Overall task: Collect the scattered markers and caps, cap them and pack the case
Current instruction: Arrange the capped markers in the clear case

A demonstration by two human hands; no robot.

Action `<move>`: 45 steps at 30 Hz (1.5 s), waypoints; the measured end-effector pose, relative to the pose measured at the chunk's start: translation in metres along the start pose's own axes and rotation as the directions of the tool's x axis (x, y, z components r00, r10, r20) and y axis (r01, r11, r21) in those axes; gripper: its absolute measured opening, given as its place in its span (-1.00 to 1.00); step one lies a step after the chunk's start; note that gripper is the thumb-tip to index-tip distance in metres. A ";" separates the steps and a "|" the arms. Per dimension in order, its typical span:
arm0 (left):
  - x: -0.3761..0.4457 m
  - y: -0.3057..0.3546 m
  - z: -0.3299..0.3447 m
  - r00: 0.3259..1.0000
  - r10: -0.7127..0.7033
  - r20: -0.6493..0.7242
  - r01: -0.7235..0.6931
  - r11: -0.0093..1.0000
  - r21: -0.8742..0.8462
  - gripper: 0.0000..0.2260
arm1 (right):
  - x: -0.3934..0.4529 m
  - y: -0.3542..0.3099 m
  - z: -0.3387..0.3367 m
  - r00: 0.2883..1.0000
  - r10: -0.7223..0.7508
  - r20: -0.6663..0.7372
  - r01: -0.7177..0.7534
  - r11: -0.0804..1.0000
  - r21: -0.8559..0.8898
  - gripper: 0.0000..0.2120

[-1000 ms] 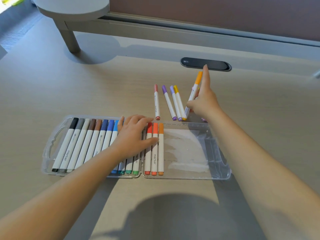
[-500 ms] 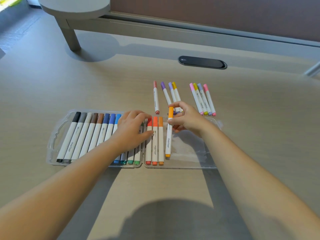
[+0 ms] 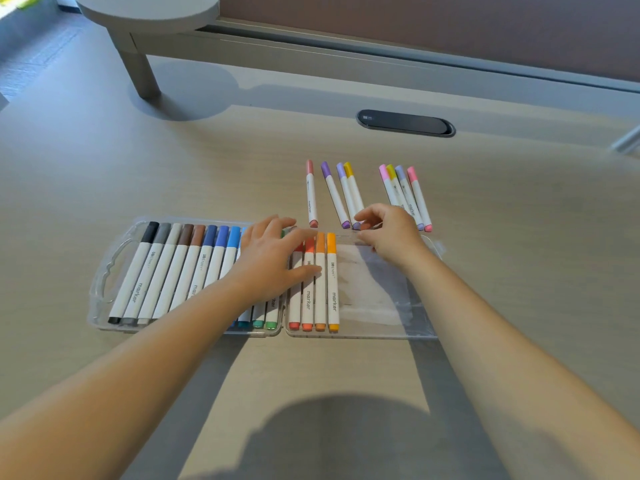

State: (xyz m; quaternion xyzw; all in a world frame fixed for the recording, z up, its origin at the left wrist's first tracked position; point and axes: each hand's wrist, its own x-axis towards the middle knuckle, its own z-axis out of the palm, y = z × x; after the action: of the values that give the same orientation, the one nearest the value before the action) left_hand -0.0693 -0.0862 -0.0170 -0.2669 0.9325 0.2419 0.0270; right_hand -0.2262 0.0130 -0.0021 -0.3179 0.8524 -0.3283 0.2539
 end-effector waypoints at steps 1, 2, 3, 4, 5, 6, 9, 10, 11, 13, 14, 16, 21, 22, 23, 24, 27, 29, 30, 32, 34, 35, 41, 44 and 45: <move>0.001 0.002 0.001 1.000 0.013 0.017 -0.014 1.000 0.021 -0.50 | 0.002 0.003 -0.002 0.999 0.009 -0.038 -0.010 0.999 -0.038 -0.74; 0.002 0.004 0.002 0.999 0.024 0.033 -0.026 0.999 0.041 -0.48 | 0.004 0.006 -0.005 0.998 0.017 -0.064 -0.022 0.997 -0.071 -0.75; 0.003 0.006 0.003 0.998 0.032 0.045 -0.035 0.998 0.058 -0.47 | 0.006 0.008 -0.007 0.996 0.026 -0.083 -0.034 0.995 -0.094 -0.76; 0.004 0.008 0.004 0.998 0.037 0.055 -0.040 0.997 0.072 -0.44 | 0.007 0.010 -0.008 0.994 0.032 -0.102 -0.043 0.993 -0.108 -0.76; 0.006 0.010 0.005 0.997 0.038 0.064 -0.044 0.995 0.085 -0.42 | 0.009 0.011 -0.010 0.992 0.036 -0.120 -0.049 0.992 -0.115 -0.77; 0.008 0.011 0.006 0.996 0.040 0.074 -0.047 0.994 0.101 -0.40 | 0.010 0.011 -0.011 0.990 0.037 -0.136 -0.053 0.992 -0.118 -0.78; 0.012 0.012 0.008 0.994 0.040 0.099 -0.055 0.987 0.154 -0.36 | 0.017 0.009 -0.011 0.987 0.044 -0.156 -0.064 0.990 -0.123 -0.77; 0.013 0.012 0.008 0.994 0.037 0.102 -0.053 0.985 0.163 -0.35 | 0.020 0.007 -0.010 0.987 0.046 -0.155 -0.066 0.989 -0.130 -0.76; 0.013 0.011 0.008 0.994 0.034 0.104 -0.052 0.984 0.170 -0.36 | 0.023 0.005 -0.009 0.987 0.046 -0.155 -0.068 0.988 -0.140 -0.76; 0.013 0.011 0.008 0.994 0.032 0.107 -0.051 0.982 0.180 -0.36 | 0.029 0.001 -0.006 0.987 0.039 -0.154 -0.064 0.985 -0.158 -0.78; 0.013 0.011 0.008 0.994 0.033 0.107 -0.052 0.982 0.183 -0.37 | 0.032 -0.001 -0.004 0.988 0.034 -0.149 -0.058 0.984 -0.166 -0.78; 0.013 0.010 0.007 0.994 0.034 0.107 -0.054 0.980 0.193 -0.36 | 0.038 -0.005 -0.001 0.991 0.028 -0.130 -0.054 0.978 -0.200 -0.80; 0.014 0.003 0.004 0.994 0.037 0.104 -0.058 0.977 0.206 -0.35 | 0.050 -0.012 0.001 0.996 0.044 -0.084 -0.068 0.948 -0.310 -0.75; 0.015 0.002 0.004 0.994 0.043 0.104 -0.064 0.976 0.210 -0.35 | 0.051 -0.014 0.001 0.996 0.049 -0.070 -0.070 0.935 -0.348 -0.71; 0.014 0.000 0.003 0.993 0.050 0.103 -0.071 0.974 0.214 -0.35 | 0.053 -0.015 0.002 0.997 0.051 -0.057 -0.069 0.921 -0.384 -0.66; 0.014 -0.002 0.002 0.993 0.055 0.103 -0.076 0.974 0.214 -0.35 | 0.053 -0.017 0.001 0.998 0.046 -0.051 -0.063 0.908 -0.413 -0.61; 0.014 -0.010 -0.002 0.993 0.059 0.100 -0.078 0.975 0.208 -0.34 | 0.053 -0.019 -0.002 0.997 0.014 -0.072 -0.044 0.900 -0.434 -0.54; 0.014 -0.014 -0.004 0.994 0.055 0.099 -0.075 0.976 0.203 -0.33 | 0.050 -0.022 -0.008 0.992 -0.018 -0.126 -0.032 0.921 -0.388 -0.52; 0.014 -0.016 -0.004 0.994 0.055 0.099 -0.074 0.976 0.205 -0.32 | 0.049 -0.025 -0.012 0.988 -0.041 -0.146 -0.015 0.933 -0.360 -0.50; 0.014 -0.017 -0.004 0.993 0.057 0.102 -0.078 0.974 0.212 -0.32 | 0.045 -0.030 -0.019 0.986 -0.068 -0.154 0.022 0.959 -0.282 -0.41; 0.013 -0.016 -0.003 0.993 0.064 0.095 -0.082 0.974 0.210 -0.32 | 0.040 -0.034 -0.022 0.990 -0.063 -0.127 0.044 0.989 -0.142 -0.27; 0.013 -0.015 -0.004 0.994 0.067 0.087 -0.083 0.976 0.201 -0.32 | 0.038 -0.036 -0.022 0.993 -0.056 -0.107 0.048 0.996 -0.070 -0.19; 0.011 -0.011 -0.006 0.999 0.036 0.008 -0.036 0.998 0.050 -0.36 | 0.023 -0.033 -0.015 0.997 -0.020 0.068 0.010 0.990 0.143 0.01; 0.009 -0.013 -0.007 1.000 0.007 -0.024 -0.007 1.000 -0.005 -0.40 | 0.015 -0.029 -0.011 0.989 0.022 0.144 -0.055 0.971 0.231 -0.11; 0.007 -0.014 -0.007 1.000 0.002 -0.030 -0.002 1.000 -0.010 -0.42 | 0.012 -0.028 -0.010 0.984 0.039 0.173 -0.083 0.963 0.255 -0.18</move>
State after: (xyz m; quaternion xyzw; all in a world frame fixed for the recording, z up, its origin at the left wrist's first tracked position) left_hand -0.0679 -0.1032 -0.0184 -0.2696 0.9319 0.2425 0.0116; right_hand -0.2301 -0.0076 0.0219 -0.2815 0.7869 -0.4021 0.3740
